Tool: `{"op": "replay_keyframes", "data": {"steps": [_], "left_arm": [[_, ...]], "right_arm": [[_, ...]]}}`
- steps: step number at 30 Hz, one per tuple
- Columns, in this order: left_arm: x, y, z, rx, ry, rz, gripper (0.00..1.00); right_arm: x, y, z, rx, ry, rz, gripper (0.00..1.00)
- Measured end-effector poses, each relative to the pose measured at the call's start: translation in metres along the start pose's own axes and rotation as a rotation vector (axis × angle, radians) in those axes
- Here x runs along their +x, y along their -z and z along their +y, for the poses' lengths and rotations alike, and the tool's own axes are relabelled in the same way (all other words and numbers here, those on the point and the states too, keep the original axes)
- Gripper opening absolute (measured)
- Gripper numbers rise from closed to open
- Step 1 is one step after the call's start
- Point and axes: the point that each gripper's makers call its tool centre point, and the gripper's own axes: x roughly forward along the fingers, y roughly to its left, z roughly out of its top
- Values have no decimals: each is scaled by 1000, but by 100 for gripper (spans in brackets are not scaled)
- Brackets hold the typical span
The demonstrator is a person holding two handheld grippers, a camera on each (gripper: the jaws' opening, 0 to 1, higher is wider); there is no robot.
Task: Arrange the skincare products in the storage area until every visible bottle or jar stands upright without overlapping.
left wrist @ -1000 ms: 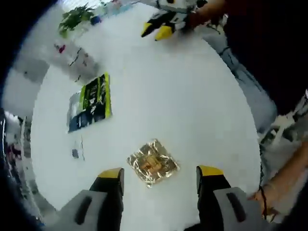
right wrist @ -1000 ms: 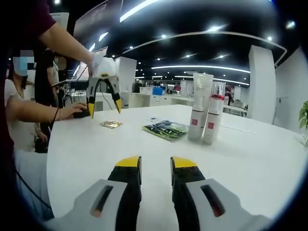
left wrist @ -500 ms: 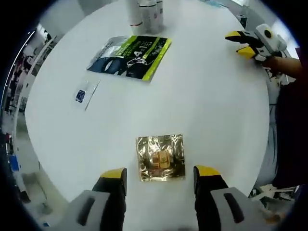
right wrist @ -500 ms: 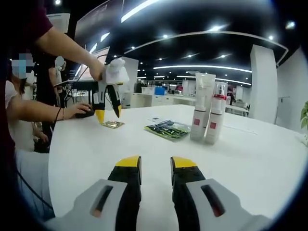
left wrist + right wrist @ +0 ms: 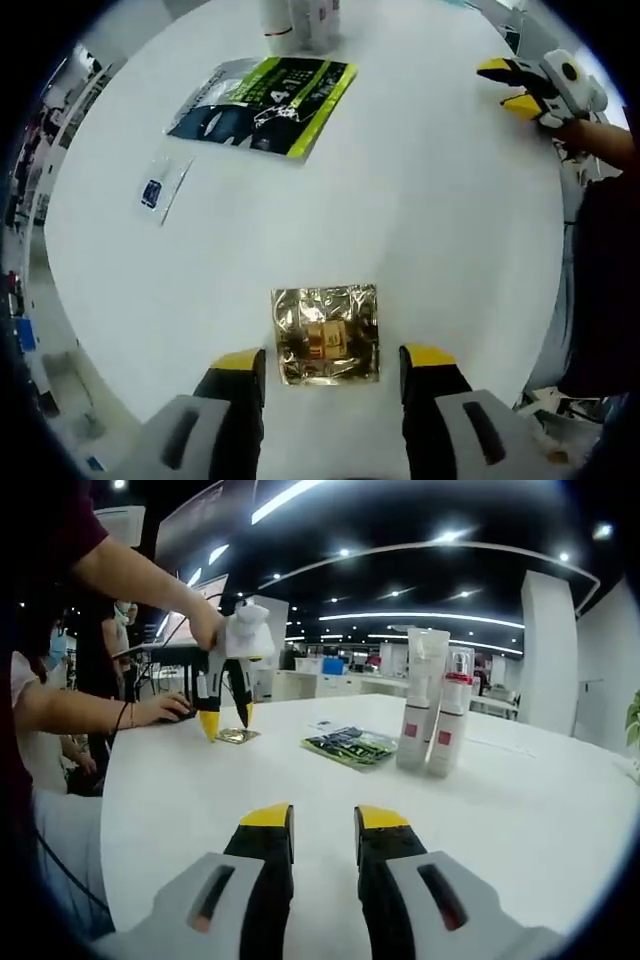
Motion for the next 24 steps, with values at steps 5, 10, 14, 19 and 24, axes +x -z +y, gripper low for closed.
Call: {"op": "replay_keyframes", "data": {"steps": [5, 10, 14, 19, 24], "left_arm": [[0, -1, -3, 32, 3, -3, 52], [0, -1, -3, 31, 4, 4, 52], [0, -1, -4, 34, 4, 23, 52], [-1, -1, -3, 67, 7, -1, 52], [0, -3, -3, 84, 10, -11, 52]], "right_arm": [[1, 0, 2, 5, -13, 1, 23], [1, 0, 3, 7, -17, 6, 23], [1, 1, 1, 11, -7, 10, 23], [2, 2, 1, 10, -8, 17, 23], [2, 4, 1, 7, -6, 22, 23]]}}
